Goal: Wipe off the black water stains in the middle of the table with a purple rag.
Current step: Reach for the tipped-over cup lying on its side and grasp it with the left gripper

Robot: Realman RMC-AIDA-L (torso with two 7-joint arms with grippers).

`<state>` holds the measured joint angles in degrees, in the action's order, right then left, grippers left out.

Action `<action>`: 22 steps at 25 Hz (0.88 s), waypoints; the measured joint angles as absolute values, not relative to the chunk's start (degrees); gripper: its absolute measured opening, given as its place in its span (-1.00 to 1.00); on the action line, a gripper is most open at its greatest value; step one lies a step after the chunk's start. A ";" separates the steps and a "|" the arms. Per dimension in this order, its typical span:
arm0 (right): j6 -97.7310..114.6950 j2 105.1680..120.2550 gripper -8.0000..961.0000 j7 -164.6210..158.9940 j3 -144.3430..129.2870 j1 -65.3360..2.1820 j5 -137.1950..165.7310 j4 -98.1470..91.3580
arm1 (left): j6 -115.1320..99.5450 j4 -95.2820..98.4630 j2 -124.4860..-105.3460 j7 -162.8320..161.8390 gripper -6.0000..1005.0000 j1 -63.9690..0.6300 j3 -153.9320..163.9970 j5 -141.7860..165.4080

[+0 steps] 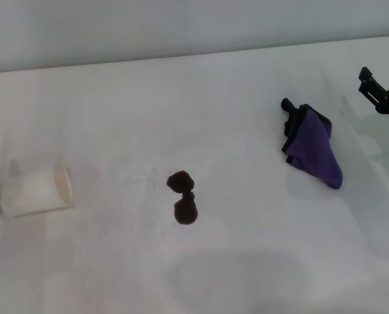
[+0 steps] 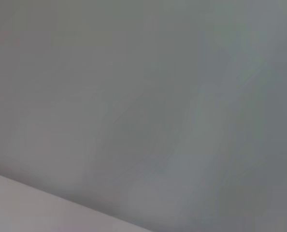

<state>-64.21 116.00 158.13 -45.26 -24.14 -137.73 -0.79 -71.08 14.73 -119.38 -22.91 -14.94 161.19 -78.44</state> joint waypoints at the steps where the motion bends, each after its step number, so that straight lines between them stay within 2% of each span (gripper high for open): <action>1: -64.26 116.00 0.81 158.12 -45.26 -24.14 -137.73 -0.78 | -71.11 14.80 -119.36 -23.34 0.55 -14.91 161.06 -78.48; 2: -64.28 116.00 0.81 158.12 -45.26 -24.15 -137.73 -0.79 | -71.11 14.87 -119.34 -23.92 0.55 -14.88 160.98 -78.59; 5: -64.39 116.01 0.81 158.05 -45.26 -24.16 -137.73 -0.79 | -71.04 15.03 -119.35 -26.38 0.76 -14.85 160.88 -78.87; 16: -64.43 116.10 0.81 157.91 -45.33 -23.98 -137.46 -0.79 | -70.96 13.70 -118.78 -32.97 0.78 -15.91 161.09 -78.06; 22: -64.43 115.99 0.81 157.87 -45.35 -23.82 -137.55 -0.80 | -74.77 4.55 -118.38 -46.18 0.78 -19.32 161.27 -68.30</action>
<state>-64.43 115.99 157.87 -45.35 -23.82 -137.55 -0.80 -74.77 4.55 -118.38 -46.18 -19.32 161.27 -68.30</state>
